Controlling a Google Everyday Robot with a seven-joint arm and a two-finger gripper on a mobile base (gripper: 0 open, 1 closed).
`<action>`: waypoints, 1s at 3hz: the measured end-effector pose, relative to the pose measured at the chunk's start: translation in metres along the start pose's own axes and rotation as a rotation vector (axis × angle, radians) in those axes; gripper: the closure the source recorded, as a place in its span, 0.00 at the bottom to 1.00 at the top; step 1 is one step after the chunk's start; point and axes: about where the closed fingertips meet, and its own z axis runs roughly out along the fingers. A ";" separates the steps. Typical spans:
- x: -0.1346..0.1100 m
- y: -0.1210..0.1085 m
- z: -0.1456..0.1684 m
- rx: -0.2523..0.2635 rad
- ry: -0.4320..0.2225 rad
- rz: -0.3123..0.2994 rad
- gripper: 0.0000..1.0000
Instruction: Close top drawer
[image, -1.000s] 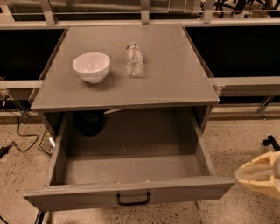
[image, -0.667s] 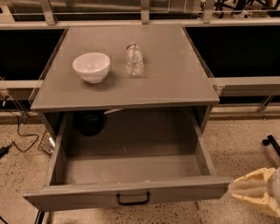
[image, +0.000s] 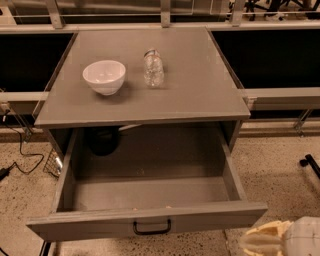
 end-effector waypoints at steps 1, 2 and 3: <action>0.003 0.009 0.025 0.010 0.014 -0.026 1.00; 0.004 0.003 0.057 0.033 0.033 -0.047 1.00; 0.003 -0.024 0.092 0.082 0.045 -0.035 1.00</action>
Offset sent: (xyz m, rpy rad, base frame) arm 0.0208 0.0396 -0.0642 -0.0787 -0.0547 0.0110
